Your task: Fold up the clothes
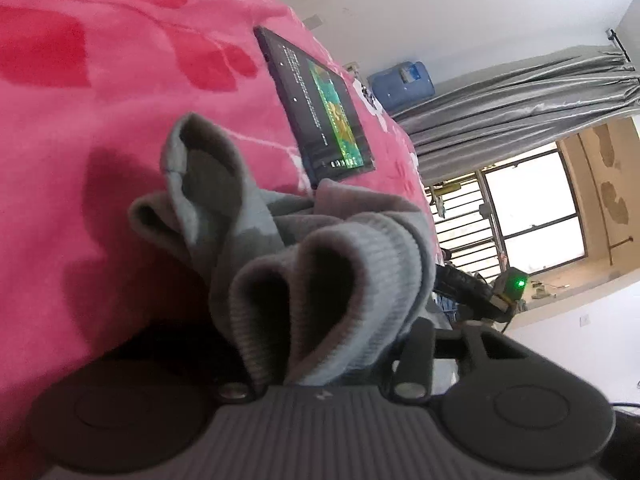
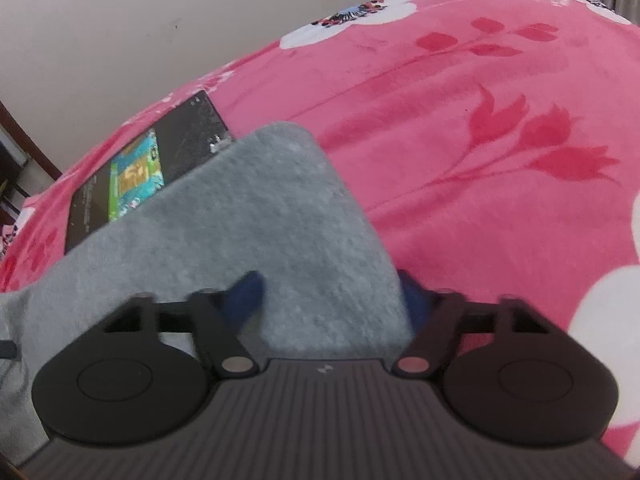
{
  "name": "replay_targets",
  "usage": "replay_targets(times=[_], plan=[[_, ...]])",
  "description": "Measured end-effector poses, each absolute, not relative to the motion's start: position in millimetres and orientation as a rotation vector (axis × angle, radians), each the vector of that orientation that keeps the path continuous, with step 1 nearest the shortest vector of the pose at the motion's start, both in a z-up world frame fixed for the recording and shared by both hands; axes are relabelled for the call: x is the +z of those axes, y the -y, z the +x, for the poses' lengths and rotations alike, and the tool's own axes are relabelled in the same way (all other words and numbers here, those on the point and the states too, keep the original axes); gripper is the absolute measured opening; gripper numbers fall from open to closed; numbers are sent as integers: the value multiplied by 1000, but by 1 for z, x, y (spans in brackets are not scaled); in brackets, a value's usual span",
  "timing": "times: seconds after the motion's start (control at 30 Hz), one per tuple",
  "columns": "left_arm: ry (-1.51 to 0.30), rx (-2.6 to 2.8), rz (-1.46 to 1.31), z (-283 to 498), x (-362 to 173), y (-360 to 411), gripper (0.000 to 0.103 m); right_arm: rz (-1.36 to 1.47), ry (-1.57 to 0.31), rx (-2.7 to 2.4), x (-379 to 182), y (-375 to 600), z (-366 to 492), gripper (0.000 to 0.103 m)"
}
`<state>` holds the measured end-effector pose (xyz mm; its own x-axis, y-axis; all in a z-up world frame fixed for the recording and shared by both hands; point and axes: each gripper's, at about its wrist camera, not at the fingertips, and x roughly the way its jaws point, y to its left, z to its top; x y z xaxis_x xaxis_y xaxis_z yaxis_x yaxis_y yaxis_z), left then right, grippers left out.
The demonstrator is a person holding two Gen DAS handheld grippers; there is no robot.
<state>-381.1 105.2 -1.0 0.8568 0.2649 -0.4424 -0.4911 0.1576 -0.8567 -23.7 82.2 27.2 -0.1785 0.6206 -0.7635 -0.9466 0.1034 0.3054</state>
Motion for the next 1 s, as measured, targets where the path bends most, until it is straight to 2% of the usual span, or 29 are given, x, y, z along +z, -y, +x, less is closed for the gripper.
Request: replay_targets(times=[0.03, 0.1, 0.17, 0.4, 0.63, 0.83, 1.0], plan=[[-189, 559, -1322, -383, -1, -103, 34, -433, -977, 1479, 29, -81, -24, 44], [-179, 583, -1317, -383, 4, -99, 33, -411, -963, 1477, 32, -76, -29, 26], [-186, 587, -1269, -379, 18, -94, 32, -390, -915, 1484, 39, -67, -36, 18], [-172, 467, -1133, -369, 82, -80, 30, -275, -724, 1543, 72, -28, -57, 16], [-118, 339, -1017, -355, 147, -67, 30, -51, -633, 1541, 116, 27, -57, 14], [-146, 181, -969, -320, 188, -79, 30, 254, -589, 1439, 153, 114, -29, 13], [-202, -34, -917, -272, 207, -79, 30, 381, -524, 1290, 175, 202, -19, 10]])
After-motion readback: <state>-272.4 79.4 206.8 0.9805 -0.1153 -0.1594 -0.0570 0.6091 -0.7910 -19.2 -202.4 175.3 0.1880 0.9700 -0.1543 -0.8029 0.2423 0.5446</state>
